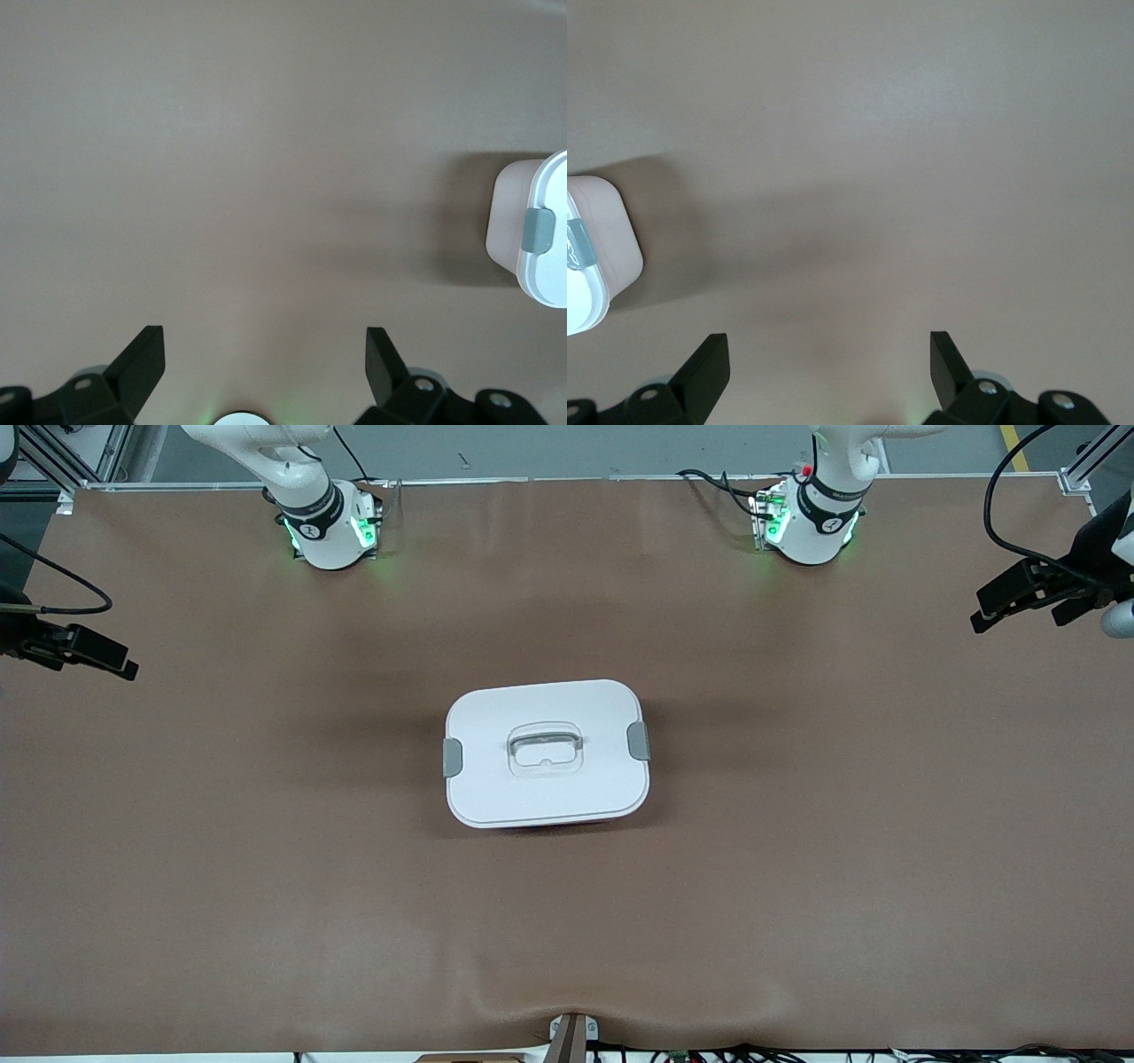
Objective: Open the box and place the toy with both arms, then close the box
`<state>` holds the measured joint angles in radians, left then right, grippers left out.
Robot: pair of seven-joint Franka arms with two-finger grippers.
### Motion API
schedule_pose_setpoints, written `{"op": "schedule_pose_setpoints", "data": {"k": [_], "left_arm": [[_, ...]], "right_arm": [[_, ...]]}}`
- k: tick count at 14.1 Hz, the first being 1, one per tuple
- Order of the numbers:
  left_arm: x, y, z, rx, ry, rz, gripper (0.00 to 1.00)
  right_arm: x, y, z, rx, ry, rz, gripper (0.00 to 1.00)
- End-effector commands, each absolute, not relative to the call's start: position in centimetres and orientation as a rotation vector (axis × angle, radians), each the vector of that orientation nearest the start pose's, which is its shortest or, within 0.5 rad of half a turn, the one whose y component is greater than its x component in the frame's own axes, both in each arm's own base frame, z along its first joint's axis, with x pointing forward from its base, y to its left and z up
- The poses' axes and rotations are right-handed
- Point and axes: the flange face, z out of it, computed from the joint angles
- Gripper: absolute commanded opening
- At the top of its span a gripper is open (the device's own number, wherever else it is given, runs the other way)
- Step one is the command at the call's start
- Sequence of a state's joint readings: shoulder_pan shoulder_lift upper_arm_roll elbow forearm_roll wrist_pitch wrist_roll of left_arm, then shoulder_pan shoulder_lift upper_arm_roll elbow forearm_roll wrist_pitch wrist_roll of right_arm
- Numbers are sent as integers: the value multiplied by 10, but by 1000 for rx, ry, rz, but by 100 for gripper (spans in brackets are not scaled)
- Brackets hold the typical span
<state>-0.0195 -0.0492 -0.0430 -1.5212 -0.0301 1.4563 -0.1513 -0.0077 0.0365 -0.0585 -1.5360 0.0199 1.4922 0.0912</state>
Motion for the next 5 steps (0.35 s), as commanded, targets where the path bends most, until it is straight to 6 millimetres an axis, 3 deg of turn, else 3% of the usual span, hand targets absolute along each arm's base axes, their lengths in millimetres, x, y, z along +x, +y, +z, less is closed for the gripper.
{"op": "schedule_pose_setpoints", "data": {"k": [1, 5], "left_arm": [[528, -35, 667, -3166, -133, 17, 100], [527, -34, 668, -3167, -128, 14, 100]], "right_arm": [[554, -35, 619, -3102, 270, 115, 100], [555, -35, 619, -3102, 270, 115, 100]]}}
